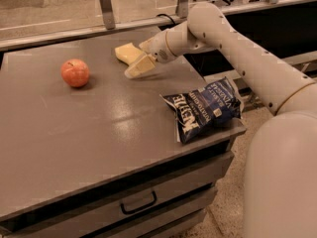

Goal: Move sponge near blue chip bag

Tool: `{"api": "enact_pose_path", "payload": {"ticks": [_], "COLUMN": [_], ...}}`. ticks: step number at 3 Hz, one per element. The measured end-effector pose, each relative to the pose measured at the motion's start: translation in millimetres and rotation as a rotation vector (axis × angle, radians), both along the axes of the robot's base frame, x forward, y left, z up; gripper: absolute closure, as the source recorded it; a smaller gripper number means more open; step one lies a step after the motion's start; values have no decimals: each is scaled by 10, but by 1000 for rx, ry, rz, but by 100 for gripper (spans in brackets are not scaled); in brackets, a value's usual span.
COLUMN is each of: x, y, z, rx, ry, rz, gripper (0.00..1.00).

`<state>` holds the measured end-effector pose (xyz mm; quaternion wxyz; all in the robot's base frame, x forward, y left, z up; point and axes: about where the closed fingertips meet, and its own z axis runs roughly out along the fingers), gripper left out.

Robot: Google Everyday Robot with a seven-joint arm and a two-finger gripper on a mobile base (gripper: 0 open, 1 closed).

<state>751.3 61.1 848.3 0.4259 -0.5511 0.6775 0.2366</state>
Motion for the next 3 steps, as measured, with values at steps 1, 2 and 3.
{"api": "enact_pose_path", "payload": {"ticks": [1, 2, 3], "x": [19, 42, 5], "y": [39, -8, -108], "z": [-40, -44, 12], "rx": [8, 45, 24], "ry": [23, 66, 85], "rz": [-5, -8, 18], "gripper": [45, 69, 91]}}
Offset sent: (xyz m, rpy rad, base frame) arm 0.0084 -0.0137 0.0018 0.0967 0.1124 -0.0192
